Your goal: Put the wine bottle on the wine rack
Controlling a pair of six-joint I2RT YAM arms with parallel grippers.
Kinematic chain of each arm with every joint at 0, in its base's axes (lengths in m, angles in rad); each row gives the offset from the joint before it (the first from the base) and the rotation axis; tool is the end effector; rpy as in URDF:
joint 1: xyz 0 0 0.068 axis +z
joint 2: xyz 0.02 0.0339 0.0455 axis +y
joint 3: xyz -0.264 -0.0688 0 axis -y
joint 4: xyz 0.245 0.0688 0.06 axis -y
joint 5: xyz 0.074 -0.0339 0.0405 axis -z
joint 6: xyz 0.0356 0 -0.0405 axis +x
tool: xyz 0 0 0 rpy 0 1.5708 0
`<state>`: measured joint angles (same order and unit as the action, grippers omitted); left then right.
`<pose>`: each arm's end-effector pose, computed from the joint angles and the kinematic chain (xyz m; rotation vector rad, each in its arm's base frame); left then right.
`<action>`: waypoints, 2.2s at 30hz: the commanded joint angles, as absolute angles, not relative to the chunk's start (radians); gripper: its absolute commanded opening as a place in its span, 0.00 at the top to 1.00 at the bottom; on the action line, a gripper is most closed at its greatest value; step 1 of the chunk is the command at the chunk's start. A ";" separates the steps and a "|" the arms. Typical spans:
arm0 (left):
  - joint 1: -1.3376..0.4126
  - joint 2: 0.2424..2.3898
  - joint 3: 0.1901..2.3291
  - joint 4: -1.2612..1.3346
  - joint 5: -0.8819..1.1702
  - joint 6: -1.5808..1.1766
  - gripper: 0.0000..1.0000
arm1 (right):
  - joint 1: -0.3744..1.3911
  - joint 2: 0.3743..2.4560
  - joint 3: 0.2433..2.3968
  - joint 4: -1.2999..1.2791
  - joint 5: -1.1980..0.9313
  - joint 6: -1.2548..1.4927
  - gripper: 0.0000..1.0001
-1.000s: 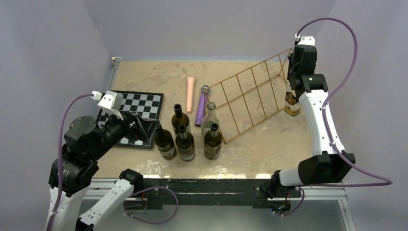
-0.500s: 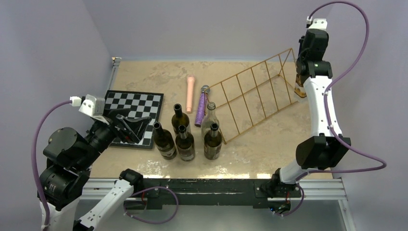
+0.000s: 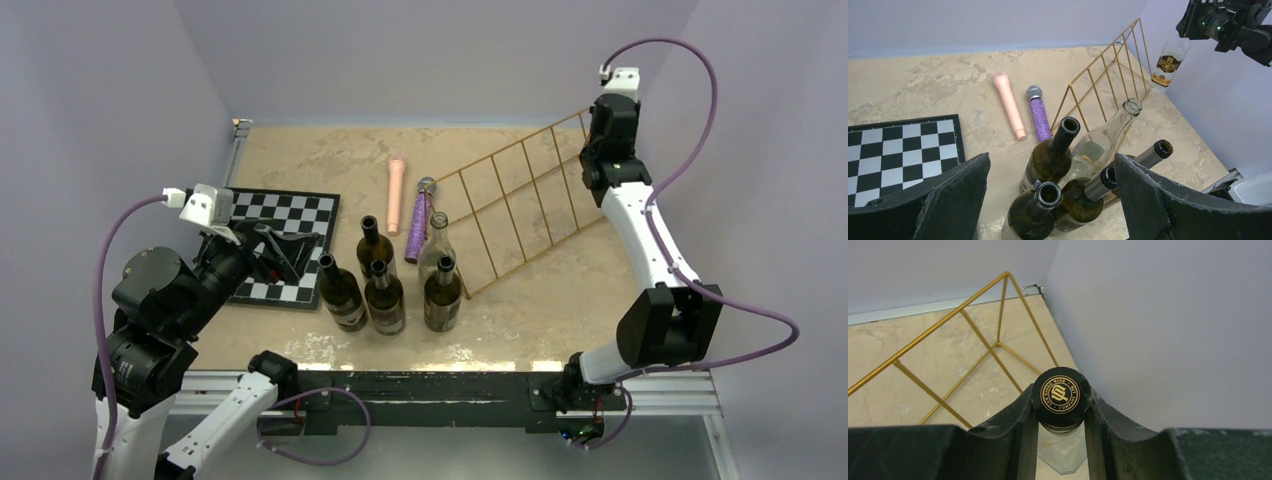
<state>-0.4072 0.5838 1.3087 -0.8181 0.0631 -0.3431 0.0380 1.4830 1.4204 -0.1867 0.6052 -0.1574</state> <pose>0.0472 -0.0228 0.4562 0.1034 1.6982 -0.6175 0.3457 -0.0071 0.3956 0.2546 1.8019 -0.6331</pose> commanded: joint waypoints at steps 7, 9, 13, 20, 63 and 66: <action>-0.411 0.588 1.287 -0.804 0.033 -0.330 0.03 | 0.114 1.504 1.362 0.253 0.713 -0.291 1.00; -0.411 0.589 1.287 -0.810 0.031 -0.330 0.03 | 0.109 1.530 1.371 0.246 0.715 -0.286 1.00; -0.411 0.587 1.283 -0.819 0.022 -0.333 0.03 | 0.107 1.538 1.408 0.167 0.724 -0.227 1.00; -0.411 0.587 1.275 -0.820 0.018 -0.334 0.03 | 0.109 1.556 1.461 0.013 0.738 -0.112 1.00; -0.411 0.614 1.257 -0.834 0.020 -0.334 0.02 | 0.109 1.817 1.692 -0.237 0.677 -0.008 0.56; -0.411 0.618 1.255 -0.833 0.017 -0.334 0.02 | 0.108 1.821 1.684 -0.232 0.654 -0.008 0.51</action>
